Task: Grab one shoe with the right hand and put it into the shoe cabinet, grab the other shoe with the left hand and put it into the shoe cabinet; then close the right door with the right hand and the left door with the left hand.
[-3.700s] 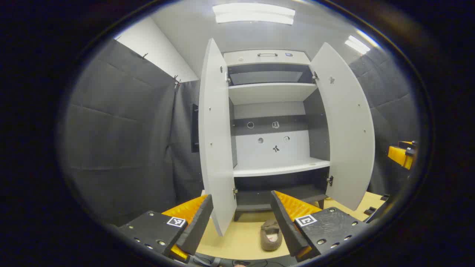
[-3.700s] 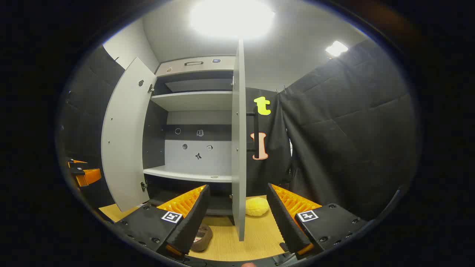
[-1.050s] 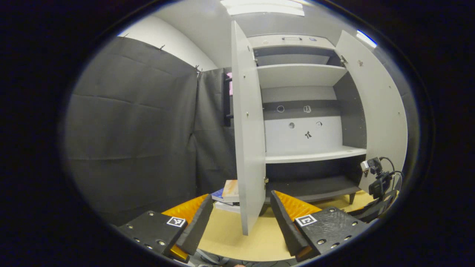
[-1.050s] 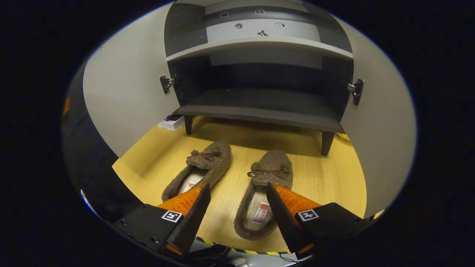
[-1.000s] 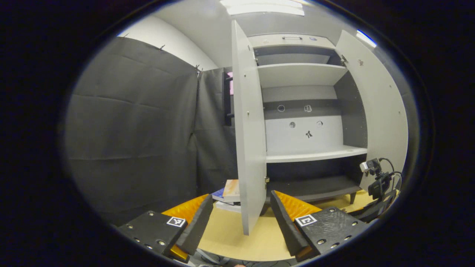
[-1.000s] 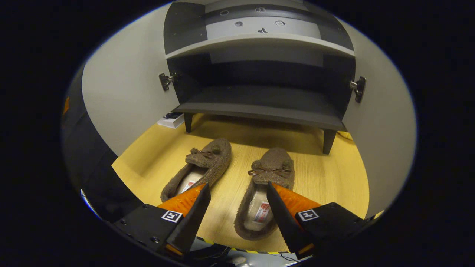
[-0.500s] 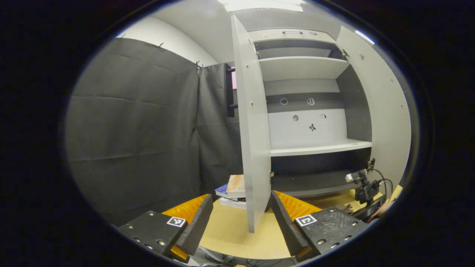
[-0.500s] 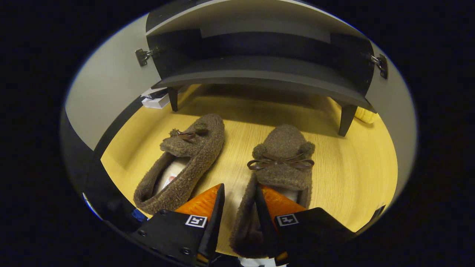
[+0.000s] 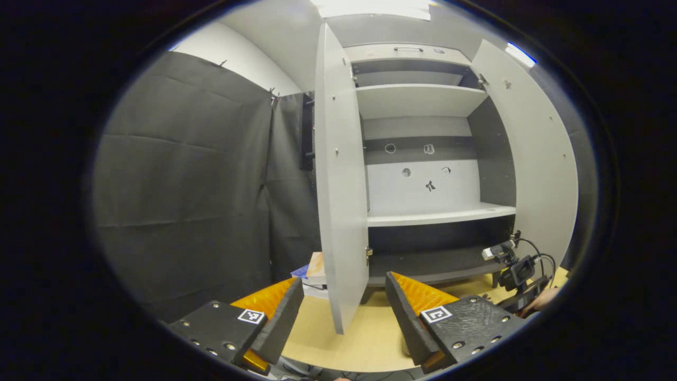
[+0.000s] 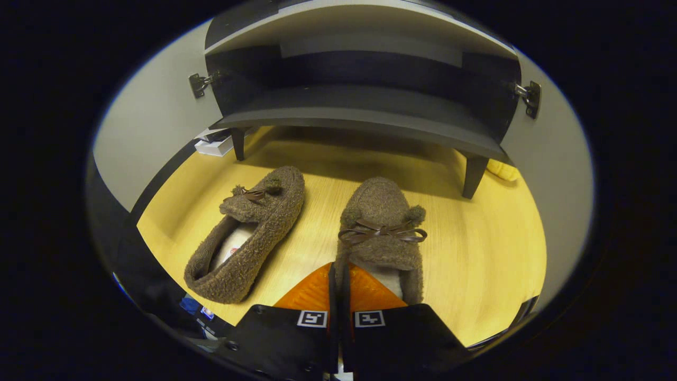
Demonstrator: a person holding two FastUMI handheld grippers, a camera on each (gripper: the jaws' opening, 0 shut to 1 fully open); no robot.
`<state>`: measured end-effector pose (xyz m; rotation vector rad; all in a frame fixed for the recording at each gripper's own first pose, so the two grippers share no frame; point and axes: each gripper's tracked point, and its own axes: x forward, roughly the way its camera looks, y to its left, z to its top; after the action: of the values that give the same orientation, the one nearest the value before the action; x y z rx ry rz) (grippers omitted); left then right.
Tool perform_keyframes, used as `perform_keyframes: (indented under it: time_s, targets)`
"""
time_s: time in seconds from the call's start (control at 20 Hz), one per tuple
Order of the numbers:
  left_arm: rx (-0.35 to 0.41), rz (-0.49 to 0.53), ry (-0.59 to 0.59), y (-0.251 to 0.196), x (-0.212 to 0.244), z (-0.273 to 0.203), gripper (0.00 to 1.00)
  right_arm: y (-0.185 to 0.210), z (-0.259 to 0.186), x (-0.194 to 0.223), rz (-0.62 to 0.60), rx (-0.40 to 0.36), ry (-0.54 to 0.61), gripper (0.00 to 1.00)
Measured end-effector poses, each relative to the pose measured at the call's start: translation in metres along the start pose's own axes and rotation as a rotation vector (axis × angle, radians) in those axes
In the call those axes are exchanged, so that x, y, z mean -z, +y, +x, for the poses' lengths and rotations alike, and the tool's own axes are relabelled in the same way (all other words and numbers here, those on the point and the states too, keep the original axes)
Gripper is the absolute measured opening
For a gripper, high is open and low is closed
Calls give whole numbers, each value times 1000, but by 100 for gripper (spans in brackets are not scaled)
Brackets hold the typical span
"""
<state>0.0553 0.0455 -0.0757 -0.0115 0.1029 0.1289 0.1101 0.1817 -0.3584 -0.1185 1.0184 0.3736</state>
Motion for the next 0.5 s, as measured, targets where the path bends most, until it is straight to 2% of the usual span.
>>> perform_keyframes:
  time_s: [0.2,0.25,0.5]
  targets:
    - [47,-12,-5,-18,0,0,90,0,-24,-9,43,-30,-40,5]
    - [61,-12,-6,-24,-1,0,97,0,-32,-12,42,-33,-53,5]
    - [118,-9,-13,-50,-2,-2,97,-1,-71,-41,6,-50,-146,5]
